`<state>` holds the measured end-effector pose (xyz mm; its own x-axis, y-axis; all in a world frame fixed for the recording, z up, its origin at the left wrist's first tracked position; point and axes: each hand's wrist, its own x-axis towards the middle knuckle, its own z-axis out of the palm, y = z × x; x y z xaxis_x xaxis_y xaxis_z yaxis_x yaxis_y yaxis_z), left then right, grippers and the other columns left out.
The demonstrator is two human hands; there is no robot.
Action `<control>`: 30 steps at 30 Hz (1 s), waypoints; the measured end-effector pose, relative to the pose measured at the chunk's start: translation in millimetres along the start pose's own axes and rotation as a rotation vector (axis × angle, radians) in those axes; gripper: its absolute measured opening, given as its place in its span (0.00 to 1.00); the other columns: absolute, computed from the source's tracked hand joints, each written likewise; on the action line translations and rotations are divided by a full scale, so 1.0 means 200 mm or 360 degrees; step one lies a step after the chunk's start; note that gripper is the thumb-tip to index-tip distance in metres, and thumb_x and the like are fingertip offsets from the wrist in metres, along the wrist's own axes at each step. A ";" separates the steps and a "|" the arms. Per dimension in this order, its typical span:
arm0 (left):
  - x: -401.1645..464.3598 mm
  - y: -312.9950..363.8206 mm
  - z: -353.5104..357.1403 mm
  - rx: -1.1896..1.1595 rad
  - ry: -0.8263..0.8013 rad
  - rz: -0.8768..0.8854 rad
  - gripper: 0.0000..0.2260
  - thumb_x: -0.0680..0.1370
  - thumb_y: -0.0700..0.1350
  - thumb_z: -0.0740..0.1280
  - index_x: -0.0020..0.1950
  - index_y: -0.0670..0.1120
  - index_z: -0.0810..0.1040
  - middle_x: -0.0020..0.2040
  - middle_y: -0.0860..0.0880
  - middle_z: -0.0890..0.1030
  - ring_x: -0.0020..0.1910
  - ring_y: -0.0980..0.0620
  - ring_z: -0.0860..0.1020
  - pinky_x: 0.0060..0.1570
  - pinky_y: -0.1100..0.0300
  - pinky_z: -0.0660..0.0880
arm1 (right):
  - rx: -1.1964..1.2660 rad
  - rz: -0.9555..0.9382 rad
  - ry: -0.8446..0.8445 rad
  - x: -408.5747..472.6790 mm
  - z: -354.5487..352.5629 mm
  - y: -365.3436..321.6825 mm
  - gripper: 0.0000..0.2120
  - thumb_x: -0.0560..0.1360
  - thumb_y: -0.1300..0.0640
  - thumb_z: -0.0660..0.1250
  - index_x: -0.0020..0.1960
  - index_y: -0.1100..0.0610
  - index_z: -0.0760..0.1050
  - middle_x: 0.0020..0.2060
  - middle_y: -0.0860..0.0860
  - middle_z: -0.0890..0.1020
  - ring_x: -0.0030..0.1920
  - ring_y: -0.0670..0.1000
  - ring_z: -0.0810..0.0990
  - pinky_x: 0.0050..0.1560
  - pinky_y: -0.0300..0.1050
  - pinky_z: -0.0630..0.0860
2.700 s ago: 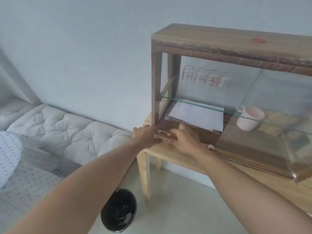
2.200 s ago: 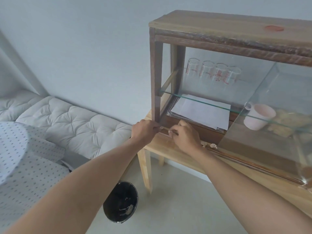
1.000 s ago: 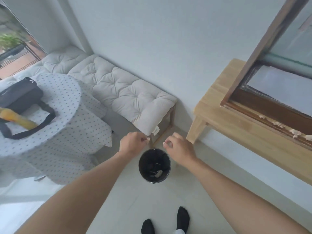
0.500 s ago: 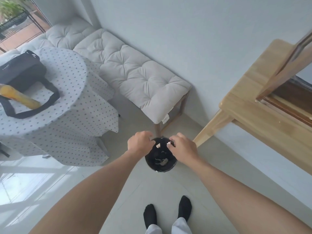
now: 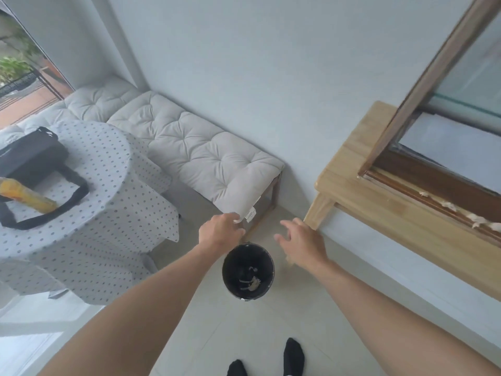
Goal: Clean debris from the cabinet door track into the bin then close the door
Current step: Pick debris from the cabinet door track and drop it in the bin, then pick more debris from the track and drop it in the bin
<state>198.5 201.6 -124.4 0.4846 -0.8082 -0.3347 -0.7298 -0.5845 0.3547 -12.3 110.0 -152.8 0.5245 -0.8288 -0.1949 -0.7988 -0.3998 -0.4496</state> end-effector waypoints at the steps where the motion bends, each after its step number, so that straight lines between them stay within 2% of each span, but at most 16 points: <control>1: 0.00 0.05 -0.04 -0.0007 0.0010 0.0025 0.19 0.80 0.54 0.69 0.72 0.57 0.79 0.58 0.53 0.85 0.58 0.46 0.83 0.54 0.52 0.79 | 0.0011 0.0012 0.0036 -0.01 -0.06 0.00 0.25 0.81 0.41 0.66 0.75 0.50 0.75 0.58 0.49 0.80 0.59 0.54 0.81 0.53 0.50 0.77; 3: -0.01 0.15 -0.11 -0.0021 0.0031 0.0084 0.21 0.79 0.55 0.69 0.73 0.59 0.78 0.59 0.54 0.86 0.59 0.46 0.83 0.59 0.50 0.79 | 0.0030 0.0043 0.0110 -0.05 -0.19 0.01 0.26 0.81 0.40 0.65 0.75 0.50 0.74 0.60 0.49 0.80 0.61 0.54 0.81 0.56 0.51 0.77; 7: -0.03 0.38 -0.22 -0.0039 0.0126 0.0296 0.22 0.78 0.58 0.71 0.73 0.59 0.77 0.57 0.55 0.86 0.59 0.48 0.82 0.60 0.49 0.79 | 0.0036 0.0102 0.0285 -0.13 -0.44 0.05 0.25 0.80 0.39 0.65 0.74 0.48 0.75 0.62 0.48 0.81 0.62 0.54 0.81 0.58 0.52 0.77; 10: -0.04 0.55 -0.26 -0.0020 0.0183 0.0448 0.19 0.78 0.58 0.70 0.68 0.57 0.79 0.52 0.55 0.86 0.55 0.48 0.83 0.56 0.49 0.80 | 0.0021 0.0142 0.0434 -0.19 -0.60 0.10 0.21 0.79 0.39 0.65 0.69 0.46 0.79 0.55 0.46 0.81 0.57 0.55 0.82 0.51 0.49 0.76; 12: -0.04 0.68 -0.28 0.0006 0.0226 0.0547 0.19 0.78 0.59 0.69 0.67 0.56 0.80 0.50 0.56 0.85 0.54 0.48 0.82 0.54 0.50 0.80 | -0.0002 0.0166 0.0513 -0.24 -0.69 0.15 0.21 0.80 0.38 0.64 0.68 0.47 0.79 0.55 0.45 0.81 0.56 0.54 0.83 0.48 0.49 0.75; 14: -0.04 0.80 -0.30 0.0012 0.0252 0.0632 0.21 0.78 0.61 0.69 0.71 0.60 0.78 0.52 0.57 0.86 0.57 0.49 0.82 0.53 0.52 0.79 | -0.0017 0.0207 0.0608 -0.28 -0.77 0.20 0.23 0.79 0.39 0.65 0.70 0.47 0.78 0.59 0.46 0.82 0.57 0.54 0.82 0.50 0.49 0.75; 16: -0.04 0.91 -0.30 0.0032 0.0256 0.0708 0.22 0.78 0.62 0.69 0.73 0.62 0.77 0.51 0.58 0.86 0.58 0.50 0.82 0.49 0.54 0.77 | -0.0010 0.0270 0.0671 -0.32 -0.84 0.26 0.23 0.79 0.40 0.66 0.72 0.45 0.77 0.61 0.45 0.82 0.59 0.55 0.82 0.53 0.50 0.76; 18: -0.04 1.02 -0.29 0.0043 0.0236 0.0761 0.23 0.78 0.63 0.69 0.73 0.62 0.76 0.48 0.60 0.85 0.56 0.51 0.82 0.47 0.55 0.78 | -0.0003 0.0318 0.0709 -0.37 -0.91 0.33 0.22 0.79 0.40 0.66 0.71 0.46 0.77 0.59 0.46 0.82 0.59 0.56 0.82 0.53 0.51 0.77; 21: -0.05 1.18 -0.25 0.0059 0.0213 0.0848 0.23 0.79 0.63 0.69 0.73 0.62 0.76 0.47 0.59 0.86 0.55 0.50 0.83 0.49 0.53 0.81 | 0.0028 0.0388 0.0771 -0.44 -0.99 0.44 0.23 0.80 0.40 0.66 0.72 0.47 0.77 0.60 0.46 0.82 0.61 0.55 0.82 0.55 0.52 0.78; 23: -0.05 1.27 -0.20 0.0079 0.0215 0.0915 0.22 0.78 0.63 0.69 0.72 0.63 0.77 0.46 0.58 0.87 0.54 0.50 0.83 0.49 0.53 0.81 | 0.0043 0.0446 0.0812 -0.48 -1.03 0.51 0.23 0.79 0.41 0.67 0.72 0.47 0.78 0.57 0.47 0.82 0.60 0.55 0.82 0.54 0.52 0.79; 26: -0.06 1.42 -0.14 0.0088 0.0225 0.0977 0.23 0.77 0.64 0.69 0.72 0.63 0.77 0.48 0.58 0.87 0.56 0.48 0.83 0.49 0.53 0.78 | 0.0026 0.0522 0.0850 -0.54 -1.08 0.61 0.21 0.78 0.45 0.68 0.70 0.46 0.79 0.53 0.48 0.82 0.56 0.56 0.83 0.51 0.53 0.81; 30: -0.08 1.59 -0.05 0.0083 0.0215 0.1083 0.21 0.78 0.61 0.70 0.71 0.66 0.77 0.42 0.58 0.86 0.53 0.48 0.84 0.42 0.56 0.70 | -0.0024 0.0607 0.0859 -0.54 -1.12 0.72 0.22 0.79 0.46 0.67 0.72 0.48 0.78 0.57 0.49 0.82 0.59 0.59 0.82 0.53 0.53 0.79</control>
<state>-37.1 28.3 3.0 -0.0352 -0.9976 0.0601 -0.9132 0.0566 0.4036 -250.7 54.4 -2.1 -0.0139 -0.9917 0.1280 -0.9055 -0.0418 -0.4223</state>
